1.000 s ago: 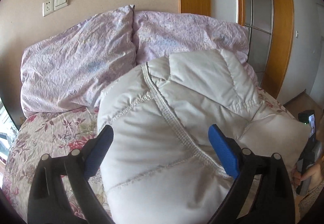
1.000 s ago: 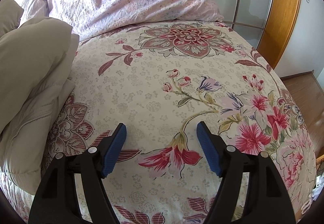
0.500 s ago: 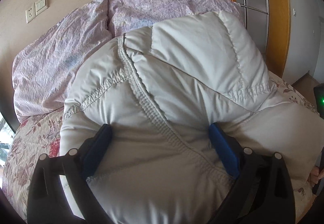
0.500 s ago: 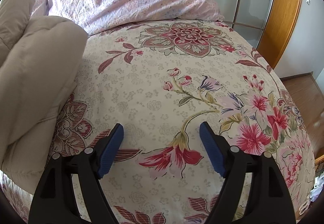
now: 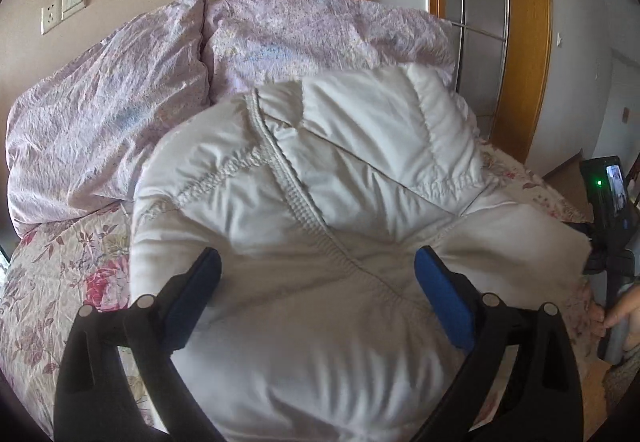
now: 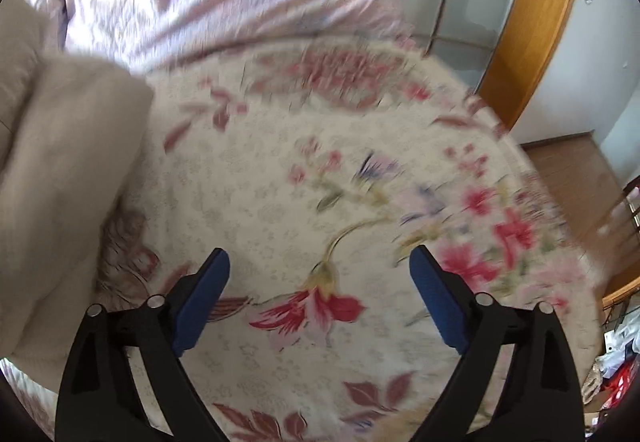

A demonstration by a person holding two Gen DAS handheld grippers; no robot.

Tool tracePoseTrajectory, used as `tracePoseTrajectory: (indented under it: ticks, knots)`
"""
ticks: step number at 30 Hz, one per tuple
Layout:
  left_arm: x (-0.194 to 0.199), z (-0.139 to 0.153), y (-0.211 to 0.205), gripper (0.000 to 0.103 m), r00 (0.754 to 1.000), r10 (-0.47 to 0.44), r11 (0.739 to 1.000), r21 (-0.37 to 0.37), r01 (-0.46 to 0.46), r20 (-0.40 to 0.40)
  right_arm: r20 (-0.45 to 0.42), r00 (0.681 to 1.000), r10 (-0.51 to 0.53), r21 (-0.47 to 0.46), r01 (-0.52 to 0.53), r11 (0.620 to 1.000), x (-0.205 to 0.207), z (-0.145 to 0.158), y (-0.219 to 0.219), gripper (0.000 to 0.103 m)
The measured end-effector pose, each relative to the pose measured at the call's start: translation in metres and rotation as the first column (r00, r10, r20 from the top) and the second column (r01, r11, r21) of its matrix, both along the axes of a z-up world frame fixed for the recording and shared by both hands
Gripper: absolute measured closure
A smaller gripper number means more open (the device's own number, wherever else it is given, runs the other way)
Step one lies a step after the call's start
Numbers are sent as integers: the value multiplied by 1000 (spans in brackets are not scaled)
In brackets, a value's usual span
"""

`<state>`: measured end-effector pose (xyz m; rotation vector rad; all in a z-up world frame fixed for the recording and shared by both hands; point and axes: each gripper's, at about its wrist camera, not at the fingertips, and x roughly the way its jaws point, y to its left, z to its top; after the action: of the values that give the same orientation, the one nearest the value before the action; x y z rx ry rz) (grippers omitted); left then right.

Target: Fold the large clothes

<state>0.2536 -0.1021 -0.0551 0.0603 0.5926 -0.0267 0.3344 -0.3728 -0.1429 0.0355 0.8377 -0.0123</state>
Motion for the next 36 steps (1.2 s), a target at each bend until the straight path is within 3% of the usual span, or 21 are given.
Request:
tracePoseTrajectory:
  ticks: [4, 7, 12, 14, 18, 23, 27, 31, 36]
  knots:
    - [-15, 34, 40, 4, 998, 41, 998, -56, -38, 54, 172, 985, 9, 64, -20, 998, -20, 67, 6, 14]
    - [-9, 43, 65, 4, 993, 103, 994, -48, -100, 61, 285, 953, 105, 100, -138, 985, -34, 115, 35, 24]
    - [5, 44, 88, 4, 990, 142, 986, -88, -139, 24, 328, 887, 325, 88, -372, 924, -31, 152, 120, 44]
    - [12, 42, 90, 4, 990, 143, 987, -76, -142, 16, 320, 868, 379, 54, -416, 908, -22, 154, 153, 58]
    - [26, 40, 89, 4, 989, 145, 989, -33, -144, 8, 310, 857, 411, 47, -445, 894, -1, 147, 188, 68]
    - [47, 35, 89, 4, 990, 141, 990, 14, -141, 4, 263, 891, 370, 59, -397, 916, 21, 122, 191, 70]
    - [63, 22, 87, 4, 990, 143, 989, 42, -142, -13, 193, 921, 338, 86, -359, 929, 42, 81, 179, 72]
    - [69, 9, 84, 4, 992, 121, 993, -4, -121, -29, 192, 924, 330, 167, -362, 917, 51, 60, 166, 72]
    - [79, -7, 92, 2, 991, 108, 987, -113, -117, -80, 203, 918, 339, 166, -374, 913, 54, 47, 167, 72]
